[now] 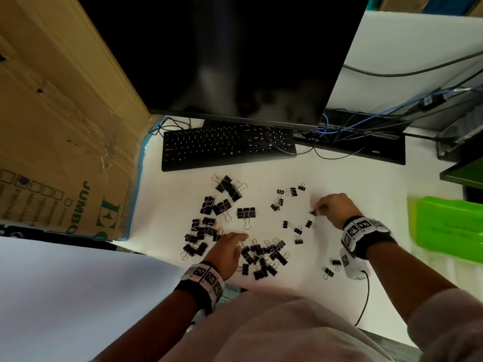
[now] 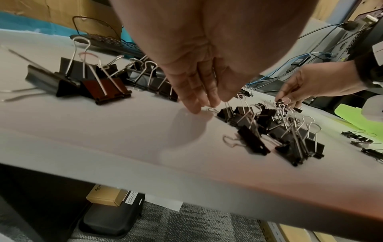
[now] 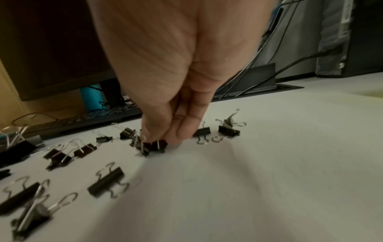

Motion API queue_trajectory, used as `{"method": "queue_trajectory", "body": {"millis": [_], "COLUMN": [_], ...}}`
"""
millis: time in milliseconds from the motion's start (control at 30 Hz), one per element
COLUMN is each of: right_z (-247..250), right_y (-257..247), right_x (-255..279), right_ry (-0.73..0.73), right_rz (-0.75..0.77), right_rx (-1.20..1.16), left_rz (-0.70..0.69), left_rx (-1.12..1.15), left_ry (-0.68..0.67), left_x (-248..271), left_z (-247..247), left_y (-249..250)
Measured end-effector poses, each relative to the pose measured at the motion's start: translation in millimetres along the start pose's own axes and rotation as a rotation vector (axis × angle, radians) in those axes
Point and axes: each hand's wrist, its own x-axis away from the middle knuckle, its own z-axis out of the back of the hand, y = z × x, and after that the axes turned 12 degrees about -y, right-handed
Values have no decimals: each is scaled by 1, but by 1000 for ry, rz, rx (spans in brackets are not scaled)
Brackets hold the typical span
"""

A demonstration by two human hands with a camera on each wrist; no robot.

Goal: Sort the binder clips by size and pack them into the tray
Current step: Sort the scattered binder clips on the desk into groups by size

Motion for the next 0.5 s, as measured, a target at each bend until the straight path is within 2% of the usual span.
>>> {"method": "queue_trajectory", "body": {"millis": [133,167,267,300,367,433,500], "right_z": [7,9,7,3,-7,-17,-22], "right_y": [-3,-7,-31,-40,-56,-63,-61], "right_x": [-2,-3,-7,-8,-11,-16,-20], "right_ry": [-51,-26,126,131,64,7,11], "right_rz": [1,9,158,222,292,290,276], "right_rx": [169,217,319,362,435,455,427], "left_rz": [-2,0,13,16,23,38,48], "left_rx": [3,6,9,5,-11,-17,-12], "left_ry": [1,-1,-12,-18,-38,-61,-78], "left_x": [2,3,5,6,7,7,8], "left_z": [1,1,2,2,3,4,5], "left_y": [1,1,0,0,1,1,0]}}
